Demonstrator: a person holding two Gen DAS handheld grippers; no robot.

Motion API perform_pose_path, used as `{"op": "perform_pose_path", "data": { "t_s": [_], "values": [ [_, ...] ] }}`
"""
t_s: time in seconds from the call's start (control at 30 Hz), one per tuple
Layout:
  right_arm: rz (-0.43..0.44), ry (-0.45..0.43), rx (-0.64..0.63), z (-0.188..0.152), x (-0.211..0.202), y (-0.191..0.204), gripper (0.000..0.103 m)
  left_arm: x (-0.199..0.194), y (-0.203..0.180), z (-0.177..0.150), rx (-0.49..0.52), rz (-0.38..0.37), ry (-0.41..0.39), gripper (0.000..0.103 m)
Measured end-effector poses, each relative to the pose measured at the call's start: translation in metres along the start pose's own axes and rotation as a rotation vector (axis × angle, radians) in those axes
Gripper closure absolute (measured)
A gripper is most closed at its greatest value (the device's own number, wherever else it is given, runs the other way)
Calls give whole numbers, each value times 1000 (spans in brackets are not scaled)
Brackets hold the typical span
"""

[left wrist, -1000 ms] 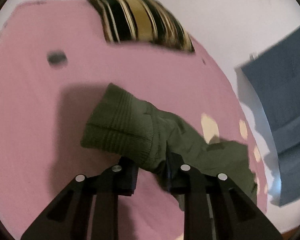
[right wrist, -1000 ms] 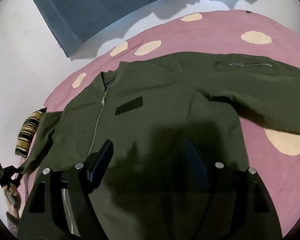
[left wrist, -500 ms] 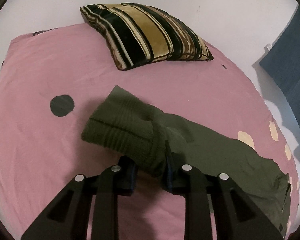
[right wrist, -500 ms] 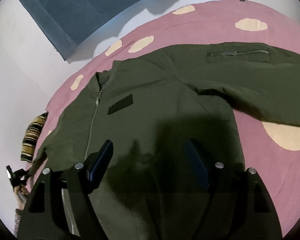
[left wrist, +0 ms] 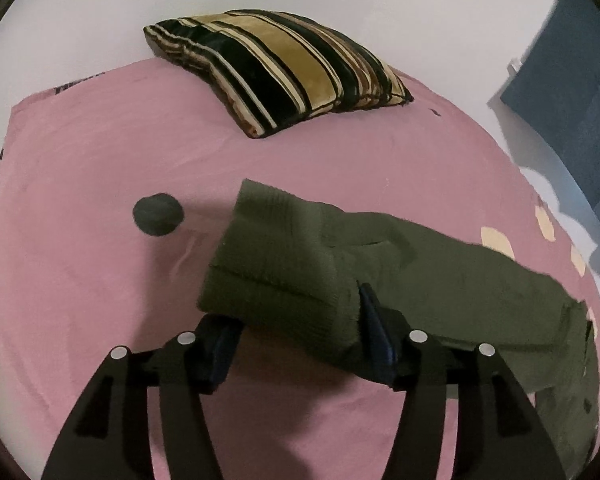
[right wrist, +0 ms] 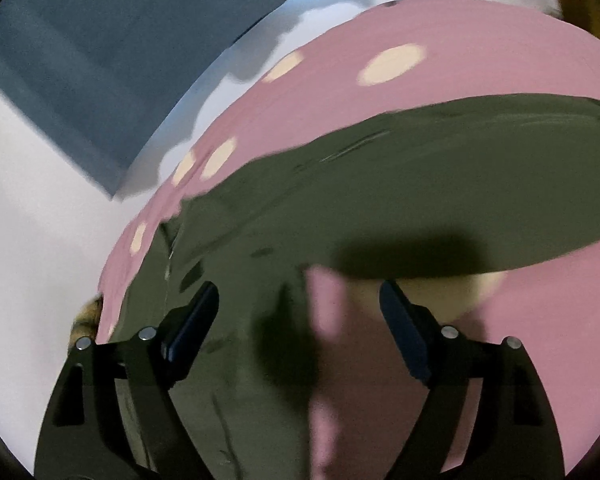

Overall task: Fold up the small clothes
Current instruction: 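Grasp the other sleeve cuff with the left tool, fold it across, release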

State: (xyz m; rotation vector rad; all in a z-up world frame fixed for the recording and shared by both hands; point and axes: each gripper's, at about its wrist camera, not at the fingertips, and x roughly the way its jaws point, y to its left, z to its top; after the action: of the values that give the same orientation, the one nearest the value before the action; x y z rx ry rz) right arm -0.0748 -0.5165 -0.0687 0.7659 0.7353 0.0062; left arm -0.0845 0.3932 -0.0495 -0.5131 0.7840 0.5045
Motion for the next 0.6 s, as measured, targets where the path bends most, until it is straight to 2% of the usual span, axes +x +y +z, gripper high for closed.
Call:
{"op": "perform_pose_path", "data": {
  "t_s": [0.13, 0.17, 0.23, 0.3, 0.37, 0.4, 0.5, 0.6],
  "values": [
    [-58, -93, 93, 11, -38, -44, 20, -9, 3, -10, 49, 39, -22, 28],
    [-67, -105, 109, 13, -43, -52, 20, -11, 6, -10, 59, 53, -27, 28],
    [-94, -146, 158, 16, -58, -73, 20, -14, 15, -10, 69, 28, -21, 23],
    [-128, -184, 195, 20, -71, -92, 20, -16, 20, -9, 61, 18, -14, 23],
    [-153, -223, 239, 21, -83, -109, 20, -22, 24, -8, 73, 70, -37, 23],
    [-163, -242, 267, 22, -90, -120, 20, -26, 27, -8, 86, 64, -46, 23],
    [-194, -286, 335, 23, -105, -146, 20, -35, 36, -6, 82, 110, -73, 23],
    [-206, -322, 421, 21, -115, -171, 20, -43, 39, -4, 58, 113, -85, 23]
  ]
}}
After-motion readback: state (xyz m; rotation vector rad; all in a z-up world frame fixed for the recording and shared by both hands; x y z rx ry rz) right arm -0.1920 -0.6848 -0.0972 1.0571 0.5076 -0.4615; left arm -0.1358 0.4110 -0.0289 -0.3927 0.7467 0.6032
